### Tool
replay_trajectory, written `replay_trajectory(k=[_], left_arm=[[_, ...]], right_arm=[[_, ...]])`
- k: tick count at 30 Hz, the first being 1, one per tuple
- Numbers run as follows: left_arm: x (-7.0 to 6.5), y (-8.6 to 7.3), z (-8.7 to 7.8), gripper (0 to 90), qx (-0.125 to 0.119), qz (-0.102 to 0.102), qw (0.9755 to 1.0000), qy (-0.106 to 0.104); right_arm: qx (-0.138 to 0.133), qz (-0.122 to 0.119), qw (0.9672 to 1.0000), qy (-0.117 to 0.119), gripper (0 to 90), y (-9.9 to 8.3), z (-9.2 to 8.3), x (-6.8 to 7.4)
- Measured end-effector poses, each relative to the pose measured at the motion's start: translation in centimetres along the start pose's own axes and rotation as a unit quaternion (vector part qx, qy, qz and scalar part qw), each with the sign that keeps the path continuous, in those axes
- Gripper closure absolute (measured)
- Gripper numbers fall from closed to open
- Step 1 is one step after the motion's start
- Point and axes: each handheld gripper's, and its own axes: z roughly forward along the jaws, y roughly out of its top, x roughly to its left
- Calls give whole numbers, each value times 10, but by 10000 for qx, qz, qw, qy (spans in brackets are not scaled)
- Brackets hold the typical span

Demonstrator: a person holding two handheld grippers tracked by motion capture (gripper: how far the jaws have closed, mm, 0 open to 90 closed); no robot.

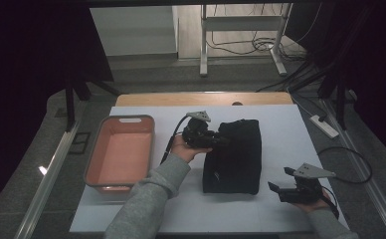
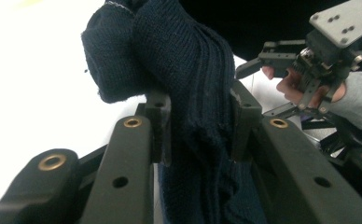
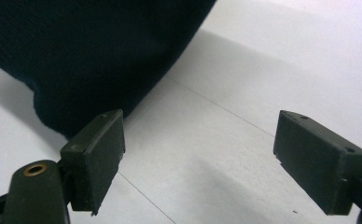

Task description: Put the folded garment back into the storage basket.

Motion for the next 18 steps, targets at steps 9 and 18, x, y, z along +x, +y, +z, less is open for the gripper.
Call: replay_trajectory(k=[9,18], left_arm=[[-5,6,-17,672,-214,87,9997,111],[-8,8,-31,672,-337,108,9992,184]], right_arm=[[-4,6,10000,-8,173,0,0,0],[-4,4,10000,-13,172,0,0,0]])
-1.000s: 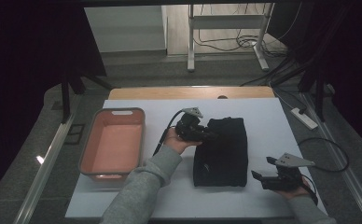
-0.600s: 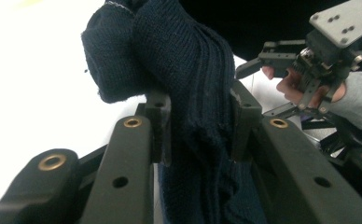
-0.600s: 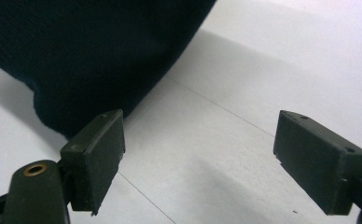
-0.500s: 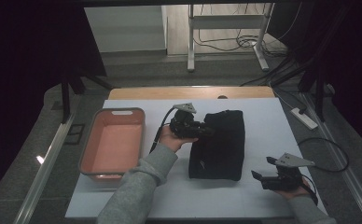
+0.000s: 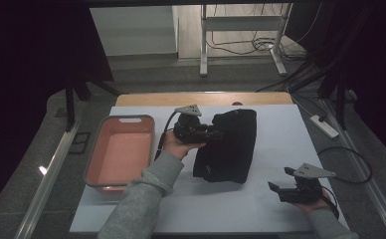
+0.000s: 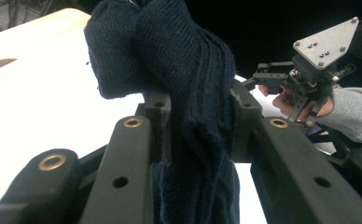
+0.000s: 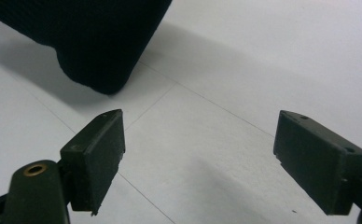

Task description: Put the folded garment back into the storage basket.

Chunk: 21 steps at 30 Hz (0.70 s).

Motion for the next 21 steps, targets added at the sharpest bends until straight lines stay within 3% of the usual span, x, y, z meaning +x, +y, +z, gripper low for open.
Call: replay_trajectory(k=[21], left_arm=[[-4,2,-20,673,-275,-56,9994,199]], right_arm=[[7,-4,10000,-12,172,0,0,0]])
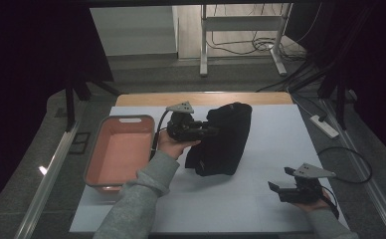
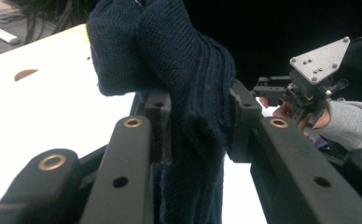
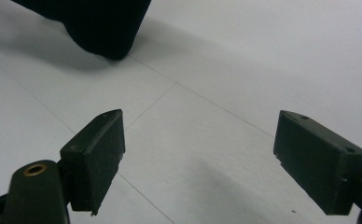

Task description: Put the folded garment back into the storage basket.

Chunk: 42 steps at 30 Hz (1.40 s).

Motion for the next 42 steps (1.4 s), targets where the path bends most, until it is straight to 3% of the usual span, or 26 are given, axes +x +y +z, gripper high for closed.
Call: replay_trajectory(k=[12,29,42], left_arm=[[-2,1,-15,672,-316,-37,9995,21],[-4,0,-34,672,-508,4,9985,221],[-8,-1,-44,672,-676,14,9976,166]], right_arm=[[9,4,10000,-8,172,0,0,0],[21,5,10000,-24,172,0,1,0],[36,15,10000,-47,172,0,1,-1]])
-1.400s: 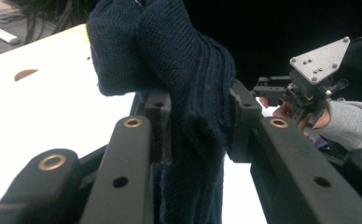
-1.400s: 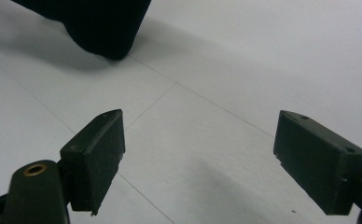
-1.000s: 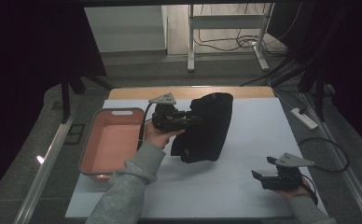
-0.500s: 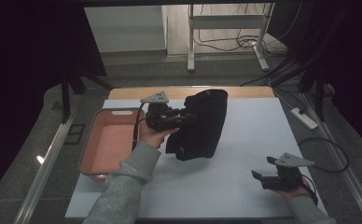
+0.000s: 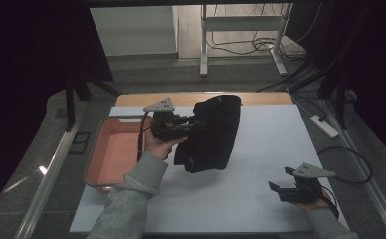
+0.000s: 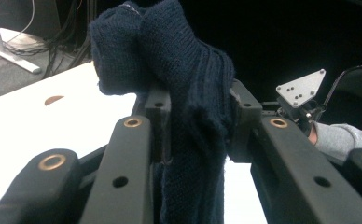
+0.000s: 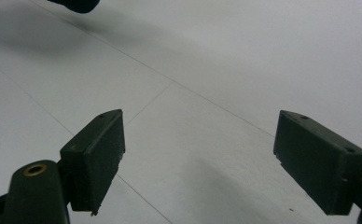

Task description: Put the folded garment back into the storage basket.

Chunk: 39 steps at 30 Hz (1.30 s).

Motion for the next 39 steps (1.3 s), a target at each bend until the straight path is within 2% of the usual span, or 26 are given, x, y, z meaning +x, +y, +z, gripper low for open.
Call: replay_trajectory(k=[26,39], left_arm=[[-6,1,-15,672,-231,25,9997,20],[-8,4,-31,672,-366,22,9993,114]], right_arm=[[16,-6,10000,-41,172,0,1,0],[37,8,10000,-68,173,-1,1,-1]])
